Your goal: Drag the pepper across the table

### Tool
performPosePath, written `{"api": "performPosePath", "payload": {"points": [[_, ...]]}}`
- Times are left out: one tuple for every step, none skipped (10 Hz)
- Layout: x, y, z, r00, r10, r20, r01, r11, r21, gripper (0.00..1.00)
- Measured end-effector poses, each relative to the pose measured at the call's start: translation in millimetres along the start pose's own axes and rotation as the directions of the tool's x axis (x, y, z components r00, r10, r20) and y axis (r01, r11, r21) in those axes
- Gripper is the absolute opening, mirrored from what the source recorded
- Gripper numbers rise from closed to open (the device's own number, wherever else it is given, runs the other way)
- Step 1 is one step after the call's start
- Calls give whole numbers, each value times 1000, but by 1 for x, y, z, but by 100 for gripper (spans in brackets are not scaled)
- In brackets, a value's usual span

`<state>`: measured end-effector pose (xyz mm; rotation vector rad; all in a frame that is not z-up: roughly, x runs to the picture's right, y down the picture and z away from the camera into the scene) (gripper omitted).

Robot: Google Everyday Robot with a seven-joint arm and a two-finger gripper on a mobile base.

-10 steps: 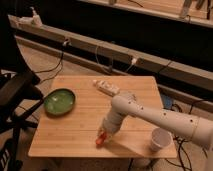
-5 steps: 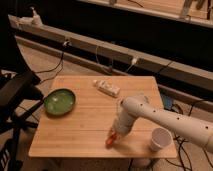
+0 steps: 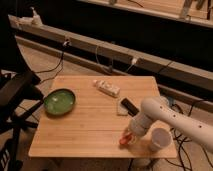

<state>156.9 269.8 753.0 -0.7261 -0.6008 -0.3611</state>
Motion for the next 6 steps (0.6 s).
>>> {"api": "performPosePath", "payload": {"points": [[6,4,-3,1000,14,-1,-14,1000,0,29],[8,5,-3,1000,2,-1,-2,1000,-2,31],[5,3,-1,1000,-12,0,11,1000,-7,31],[0,3,3,1000,-13,1,13,1000,-15,31],[-8,-3,6,1000,-7,-1,7,1000,-12,31],[-12,-5,7,1000,-4,-4,4,1000,-7,31]]}}
